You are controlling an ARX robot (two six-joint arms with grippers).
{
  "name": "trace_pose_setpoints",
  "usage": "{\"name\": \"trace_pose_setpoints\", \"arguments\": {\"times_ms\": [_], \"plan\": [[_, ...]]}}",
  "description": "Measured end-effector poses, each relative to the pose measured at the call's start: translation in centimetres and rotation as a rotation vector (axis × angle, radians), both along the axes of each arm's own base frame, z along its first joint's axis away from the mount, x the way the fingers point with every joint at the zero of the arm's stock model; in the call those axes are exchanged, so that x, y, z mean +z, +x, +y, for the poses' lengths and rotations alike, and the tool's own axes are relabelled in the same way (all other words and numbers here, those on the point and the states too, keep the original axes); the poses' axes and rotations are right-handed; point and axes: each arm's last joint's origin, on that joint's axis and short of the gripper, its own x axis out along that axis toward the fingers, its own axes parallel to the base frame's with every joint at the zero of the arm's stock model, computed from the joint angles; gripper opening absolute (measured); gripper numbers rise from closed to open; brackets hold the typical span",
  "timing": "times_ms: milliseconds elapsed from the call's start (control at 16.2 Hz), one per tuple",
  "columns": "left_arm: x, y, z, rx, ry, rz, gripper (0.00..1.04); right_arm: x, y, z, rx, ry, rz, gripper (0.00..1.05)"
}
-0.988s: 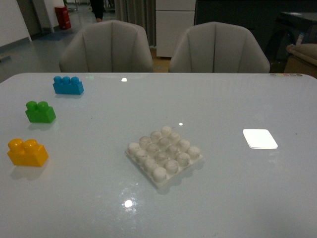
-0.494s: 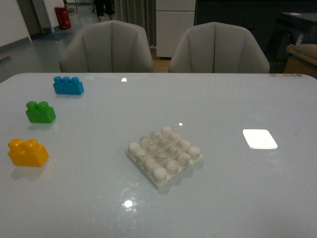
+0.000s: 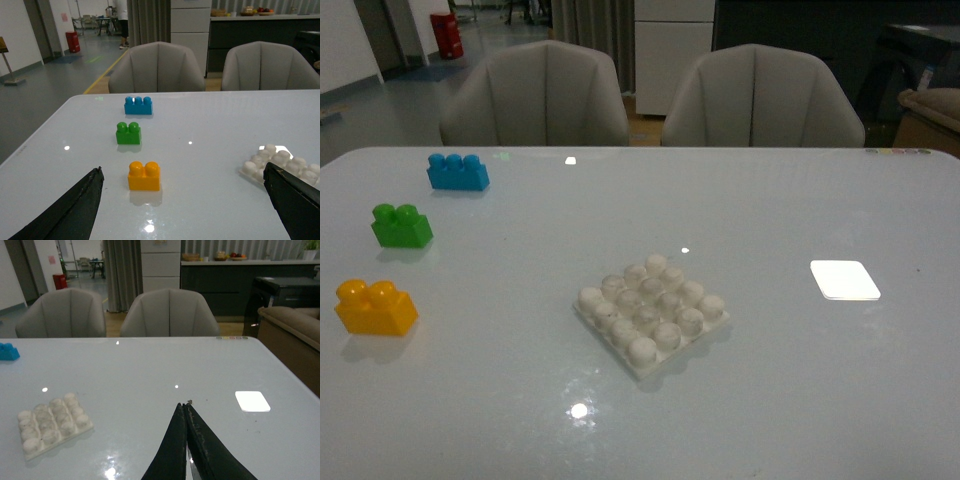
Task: Insert yellow block into base center
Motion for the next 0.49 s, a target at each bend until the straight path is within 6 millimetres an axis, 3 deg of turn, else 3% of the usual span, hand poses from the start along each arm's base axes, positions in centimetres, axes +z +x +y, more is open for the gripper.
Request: {"name": "trace_pose_setpoints", "arguments": {"times_ms": [62, 124, 432, 494], "plan": [[0.0, 0.0, 0.0, 0.0, 0.0, 0.0, 0.98, -0.56, -0.7, 0.0, 0.0, 0.0, 0.044, 0.02], [0.01, 0.0, 0.0, 0.0, 0.0, 0.0, 0.98, 0.03, -0.99, 0.0, 0.001, 0.0, -0.021, 0.02], [0.02, 0.0, 0.0, 0.0, 0.0, -0.001, 0.98, -0.21, -0.98, 0.0, 0.0, 0.0, 0.0, 0.02], [0.0, 0.0, 0.0, 0.0, 0.0, 0.0, 0.98, -0.21, -0.98, 0.0, 0.0, 0.0, -0.001, 0.06]]}}
